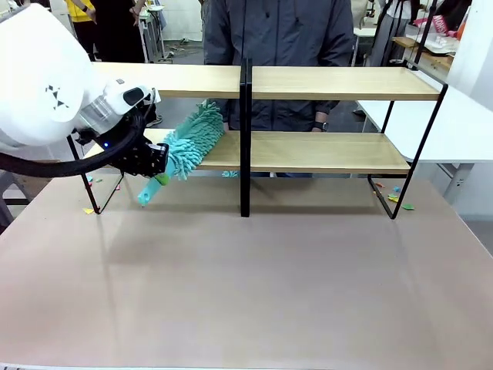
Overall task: Clean the shelves.
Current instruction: Clean another randomly selected level of the Shelf with the Duster.
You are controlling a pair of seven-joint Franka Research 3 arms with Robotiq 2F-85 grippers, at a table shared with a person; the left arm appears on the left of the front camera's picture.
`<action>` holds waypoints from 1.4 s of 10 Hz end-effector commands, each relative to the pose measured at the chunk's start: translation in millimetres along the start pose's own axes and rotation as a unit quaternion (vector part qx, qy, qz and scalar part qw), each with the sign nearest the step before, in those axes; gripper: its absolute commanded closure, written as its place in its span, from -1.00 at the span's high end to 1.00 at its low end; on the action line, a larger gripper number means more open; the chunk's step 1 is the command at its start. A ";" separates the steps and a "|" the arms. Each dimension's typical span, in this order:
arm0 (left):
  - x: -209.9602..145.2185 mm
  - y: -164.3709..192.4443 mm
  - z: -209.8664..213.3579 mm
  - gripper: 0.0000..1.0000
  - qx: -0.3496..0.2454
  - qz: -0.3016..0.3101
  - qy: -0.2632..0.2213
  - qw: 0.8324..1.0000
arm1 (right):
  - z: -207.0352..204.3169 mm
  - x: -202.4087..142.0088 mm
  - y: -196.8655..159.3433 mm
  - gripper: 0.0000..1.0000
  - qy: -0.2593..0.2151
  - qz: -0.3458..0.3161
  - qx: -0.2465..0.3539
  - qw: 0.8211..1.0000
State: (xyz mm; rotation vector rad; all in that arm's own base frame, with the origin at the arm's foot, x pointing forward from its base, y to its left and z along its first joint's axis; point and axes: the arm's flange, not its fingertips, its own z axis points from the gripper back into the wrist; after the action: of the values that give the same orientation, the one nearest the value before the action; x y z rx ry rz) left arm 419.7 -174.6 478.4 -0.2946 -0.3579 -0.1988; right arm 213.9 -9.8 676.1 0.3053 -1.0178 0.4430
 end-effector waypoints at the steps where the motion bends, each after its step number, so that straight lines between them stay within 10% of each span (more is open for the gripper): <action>1: 7.5 -0.9 24.9 -1.00 0.030 0.031 0.013 0.999 | 0.1 -0.7 0.2 1.00 0.000 0.000 0.002 1.000; 12: -33.9 72.5 64.9 -1.00 0.257 0.136 0.043 0.956 | 0.1 -0.7 0.2 1.00 0.000 0.000 0.002 1.000; 14: -35.9 68.8 72.0 -1.00 0.344 0.136 -0.074 0.926 | 0.1 -0.7 0.2 1.00 0.000 0.000 0.002 1.000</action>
State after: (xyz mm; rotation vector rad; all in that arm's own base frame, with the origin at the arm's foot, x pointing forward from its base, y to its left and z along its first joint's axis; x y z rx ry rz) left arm 384.2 -77.7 514.1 0.2256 -0.3826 0.1502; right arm 213.9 -9.8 676.1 0.3053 -1.0178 0.4430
